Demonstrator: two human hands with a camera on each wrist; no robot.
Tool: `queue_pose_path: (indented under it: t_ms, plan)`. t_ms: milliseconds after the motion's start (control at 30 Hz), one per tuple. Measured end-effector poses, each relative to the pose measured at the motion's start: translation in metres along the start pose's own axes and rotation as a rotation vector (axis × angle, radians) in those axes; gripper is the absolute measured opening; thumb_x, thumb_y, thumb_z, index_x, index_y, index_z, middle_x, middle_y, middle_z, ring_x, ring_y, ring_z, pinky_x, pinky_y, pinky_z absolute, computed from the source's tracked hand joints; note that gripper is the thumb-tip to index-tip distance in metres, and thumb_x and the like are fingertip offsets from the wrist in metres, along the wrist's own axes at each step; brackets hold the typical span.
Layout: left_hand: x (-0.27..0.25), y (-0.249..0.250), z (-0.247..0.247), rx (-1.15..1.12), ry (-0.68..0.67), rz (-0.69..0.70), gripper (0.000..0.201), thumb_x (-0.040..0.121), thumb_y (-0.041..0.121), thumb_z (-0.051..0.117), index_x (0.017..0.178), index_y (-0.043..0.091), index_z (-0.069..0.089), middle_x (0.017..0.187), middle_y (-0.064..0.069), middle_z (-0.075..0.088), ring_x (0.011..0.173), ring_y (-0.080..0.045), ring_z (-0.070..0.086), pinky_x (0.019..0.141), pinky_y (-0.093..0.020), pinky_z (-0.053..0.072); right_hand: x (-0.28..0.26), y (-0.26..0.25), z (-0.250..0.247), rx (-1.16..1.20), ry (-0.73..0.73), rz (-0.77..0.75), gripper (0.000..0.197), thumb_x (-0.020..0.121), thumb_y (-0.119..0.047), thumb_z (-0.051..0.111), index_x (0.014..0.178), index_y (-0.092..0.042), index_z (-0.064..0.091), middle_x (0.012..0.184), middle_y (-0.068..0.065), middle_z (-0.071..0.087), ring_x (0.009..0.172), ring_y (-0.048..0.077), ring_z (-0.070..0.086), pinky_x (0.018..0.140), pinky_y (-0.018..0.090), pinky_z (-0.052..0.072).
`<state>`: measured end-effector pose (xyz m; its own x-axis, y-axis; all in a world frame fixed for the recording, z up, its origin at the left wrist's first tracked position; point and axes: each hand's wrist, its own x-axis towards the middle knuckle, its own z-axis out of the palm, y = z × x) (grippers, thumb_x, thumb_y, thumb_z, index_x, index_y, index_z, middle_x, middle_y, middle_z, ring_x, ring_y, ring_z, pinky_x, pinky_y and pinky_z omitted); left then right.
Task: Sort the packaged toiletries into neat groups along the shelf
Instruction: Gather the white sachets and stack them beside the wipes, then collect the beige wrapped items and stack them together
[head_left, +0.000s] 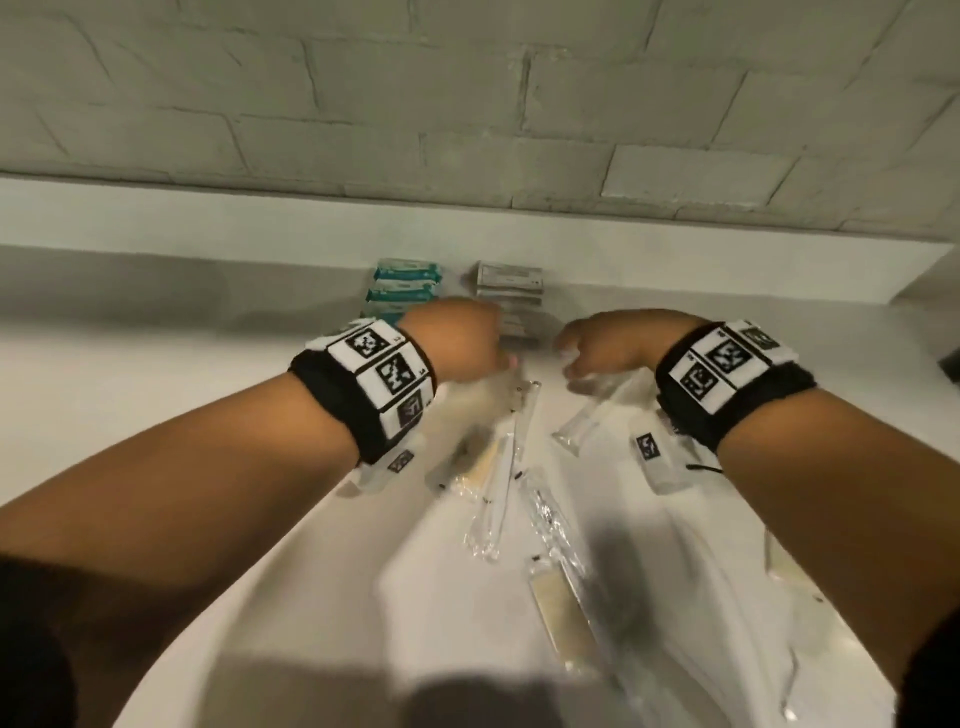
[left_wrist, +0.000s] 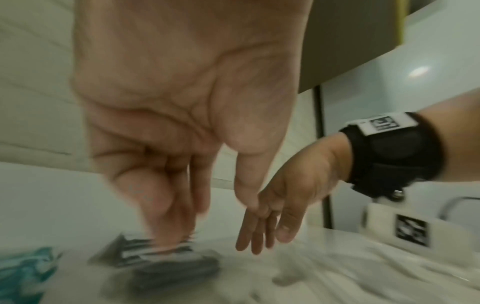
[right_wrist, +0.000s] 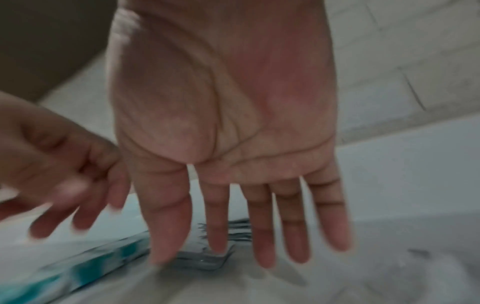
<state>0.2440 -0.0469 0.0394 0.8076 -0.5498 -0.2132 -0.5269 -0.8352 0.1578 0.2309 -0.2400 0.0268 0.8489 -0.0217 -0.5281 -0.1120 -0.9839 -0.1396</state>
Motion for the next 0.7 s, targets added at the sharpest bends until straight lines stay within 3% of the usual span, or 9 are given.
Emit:
queue_pose_path:
  t_ms: [67,133,200,300,400,500,567,633,700]
  plan:
    - [-0.026,0.007,0.020,0.101,-0.141,0.008,0.048,0.091,0.049,0.049,0.127,0.017,0.053,0.119,-0.004,0.061,0.104,-0.023,0.058,0.082,-0.033,0.047,-0.023,0.010,0.017,-0.110,-0.002,0.040,0.057,0.091,-0.035,0.059,0.144,-0.026,0.040,0.147,0.004,0.042,0.128,0.027,0.047,0.107,0.038,0.038]
    - [-0.047,0.014,0.042,0.156,-0.178,0.001,0.051,0.090,0.050,0.047,0.132,0.020,0.050,0.129,-0.004,0.056,0.116,-0.025,0.055,0.090,-0.035,0.045,-0.046,0.024,0.036,-0.188,-0.024,0.081,0.063,0.089,-0.037,0.057,0.147,-0.031,0.034,0.150,0.005,0.038,0.130,0.028,0.043,0.108,0.042,0.037]
    - [-0.060,0.018,0.061,0.158,-0.142,-0.004,0.045,0.091,0.044,0.048,0.129,0.022,0.052,0.126,-0.006,0.055,0.115,-0.027,0.054,0.090,-0.036,0.045,-0.069,0.035,0.054,-0.172,-0.074,0.067,0.072,0.086,-0.035,0.056,0.150,-0.035,0.024,0.153,0.004,0.029,0.135,0.028,0.037,0.109,0.042,0.036]
    - [-0.079,0.021,0.077,0.089,-0.102,-0.030,0.042,0.089,0.035,0.056,0.128,0.023,0.051,0.122,-0.008,0.051,0.111,-0.029,0.054,0.084,-0.035,0.045,-0.111,0.040,0.075,-0.051,-0.052,-0.019,0.073,0.091,-0.027,0.059,0.152,-0.032,0.021,0.159,-0.002,0.019,0.142,0.021,0.027,0.113,0.033,0.025]
    - [-0.100,0.022,0.086,-0.057,-0.070,-0.108,0.064,0.080,0.027,0.071,0.136,0.023,0.041,0.128,-0.011,0.043,0.111,-0.031,0.054,0.087,-0.036,0.047,-0.148,0.047,0.094,0.002,0.100,-0.040,0.072,0.087,-0.028,0.066,0.149,-0.034,0.029,0.155,-0.004,0.026,0.139,0.019,0.032,0.113,0.033,0.029]
    - [-0.118,0.021,0.088,-0.228,-0.088,-0.234,0.079,0.074,0.025,0.077,0.140,0.019,0.032,0.128,-0.012,0.048,0.112,-0.031,0.056,0.088,-0.033,0.046,-0.177,0.062,0.113,0.029,0.075,-0.006,0.065,0.084,-0.026,0.069,0.142,-0.034,0.042,0.144,-0.004,0.039,0.130,0.019,0.043,0.107,0.033,0.037]
    - [-0.127,0.019,0.089,-0.260,-0.074,-0.287,0.074,0.075,0.023,0.075,0.137,0.016,0.035,0.123,-0.011,0.057,0.109,-0.029,0.057,0.086,-0.031,0.044,-0.194,0.078,0.119,0.043,0.073,0.020,0.053,0.087,-0.025,0.065,0.137,-0.033,0.049,0.138,-0.003,0.044,0.125,0.019,0.046,0.104,0.032,0.039]
    - [-0.137,0.023,0.085,-0.255,0.032,-0.292,0.056,0.076,0.026,0.073,0.124,0.019,0.045,0.111,-0.006,0.062,0.095,-0.023,0.057,0.078,-0.031,0.045,-0.207,0.099,0.118,0.062,0.123,0.050,0.039,0.092,-0.025,0.060,0.130,-0.030,0.056,0.132,-0.003,0.051,0.116,0.016,0.051,0.095,0.025,0.040]
    - [-0.147,0.037,0.080,-0.206,0.132,-0.163,0.029,0.080,0.030,0.070,0.103,0.021,0.055,0.098,0.000,0.063,0.085,-0.019,0.055,0.070,-0.030,0.041,-0.216,0.122,0.118,0.097,0.198,0.077,0.028,0.094,-0.027,0.058,0.122,-0.028,0.062,0.126,-0.004,0.058,0.102,0.011,0.053,0.085,0.021,0.038]
